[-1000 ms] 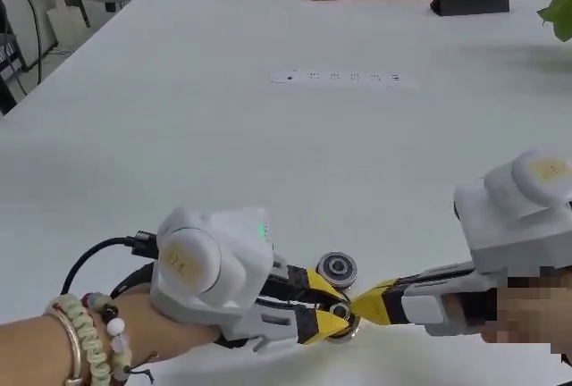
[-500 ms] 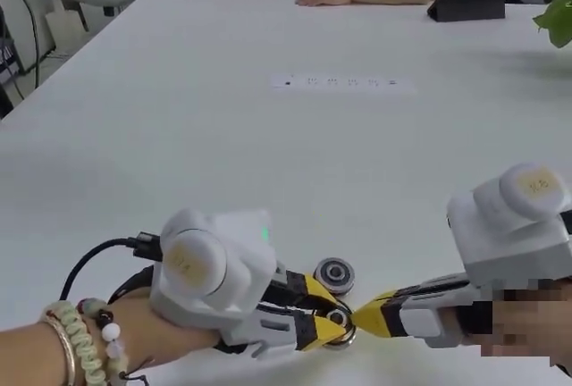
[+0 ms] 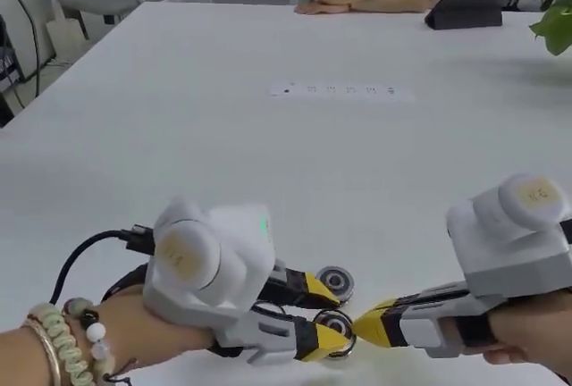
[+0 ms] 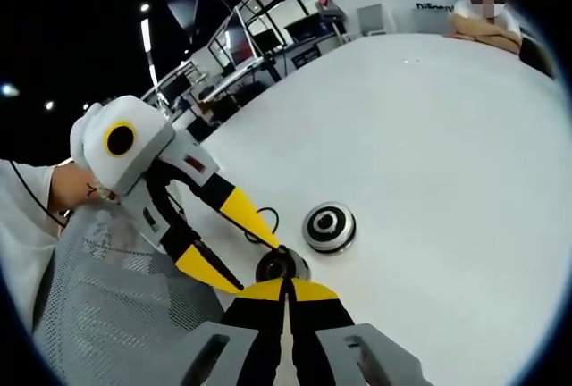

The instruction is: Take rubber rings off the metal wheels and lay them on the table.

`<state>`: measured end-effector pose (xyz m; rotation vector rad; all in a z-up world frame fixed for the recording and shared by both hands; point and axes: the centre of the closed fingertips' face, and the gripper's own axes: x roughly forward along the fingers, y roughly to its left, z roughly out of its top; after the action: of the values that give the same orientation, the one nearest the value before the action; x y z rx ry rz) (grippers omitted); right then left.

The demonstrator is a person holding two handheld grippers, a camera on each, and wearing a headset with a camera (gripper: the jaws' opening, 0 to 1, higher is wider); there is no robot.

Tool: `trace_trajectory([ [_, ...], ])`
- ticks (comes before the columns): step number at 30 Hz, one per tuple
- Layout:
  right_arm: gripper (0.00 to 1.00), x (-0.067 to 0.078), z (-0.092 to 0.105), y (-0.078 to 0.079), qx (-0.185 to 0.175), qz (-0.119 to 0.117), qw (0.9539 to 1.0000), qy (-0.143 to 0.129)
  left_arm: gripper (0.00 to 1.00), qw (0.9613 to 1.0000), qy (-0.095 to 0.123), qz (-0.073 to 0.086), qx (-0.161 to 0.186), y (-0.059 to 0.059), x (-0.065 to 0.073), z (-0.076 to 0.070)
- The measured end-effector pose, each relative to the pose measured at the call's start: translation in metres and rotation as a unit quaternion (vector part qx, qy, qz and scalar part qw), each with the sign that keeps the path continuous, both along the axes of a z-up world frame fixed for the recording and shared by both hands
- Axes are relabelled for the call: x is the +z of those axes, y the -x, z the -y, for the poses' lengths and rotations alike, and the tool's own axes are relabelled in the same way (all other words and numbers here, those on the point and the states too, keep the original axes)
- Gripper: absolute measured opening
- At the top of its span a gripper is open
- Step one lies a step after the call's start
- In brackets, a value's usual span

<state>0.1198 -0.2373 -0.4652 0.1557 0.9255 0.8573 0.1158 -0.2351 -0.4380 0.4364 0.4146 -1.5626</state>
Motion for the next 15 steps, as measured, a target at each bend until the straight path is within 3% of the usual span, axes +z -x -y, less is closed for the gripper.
trace_trajectory([
  [3, 0.00, 0.001, 0.001, -0.001, -0.002, 0.000, 1.0000, -0.002, 0.22, 0.9999, 0.000, 0.003, -0.015, 0.004, 0.006, 0.000],
  [5, 0.00, 0.001, 0.001, -0.001, -0.003, -0.001, 1.0000, -0.005, 0.24, 0.9996, -0.001, 0.019, -0.020, 0.003, 0.013, 0.000],
  [6, 0.00, 0.002, 0.001, -0.001, -0.004, -0.003, 1.0000, -0.007, 0.25, 0.9997, 0.001, 0.019, -0.017, 0.002, 0.017, 0.000],
  [9, 0.00, 0.004, 0.001, 0.000, -0.006, -0.005, 0.9999, -0.014, 0.31, 0.9996, 0.028, -0.002, -0.007, 0.000, 0.037, 0.002],
  [11, 0.00, 0.004, 0.001, 0.000, -0.006, -0.005, 0.9999, -0.012, 0.35, 0.9995, 0.032, 0.003, -0.006, -0.003, 0.044, 0.000],
  [13, 0.00, 0.004, 0.001, 0.000, -0.006, -0.004, 0.9999, -0.012, 0.39, 0.9996, 0.026, -0.005, -0.004, -0.004, 0.051, -0.004],
  [15, 0.00, 0.004, 0.001, 0.000, -0.006, -0.004, 0.9999, -0.012, 0.41, 0.9993, 0.036, 0.000, 0.002, -0.007, 0.061, -0.008],
])
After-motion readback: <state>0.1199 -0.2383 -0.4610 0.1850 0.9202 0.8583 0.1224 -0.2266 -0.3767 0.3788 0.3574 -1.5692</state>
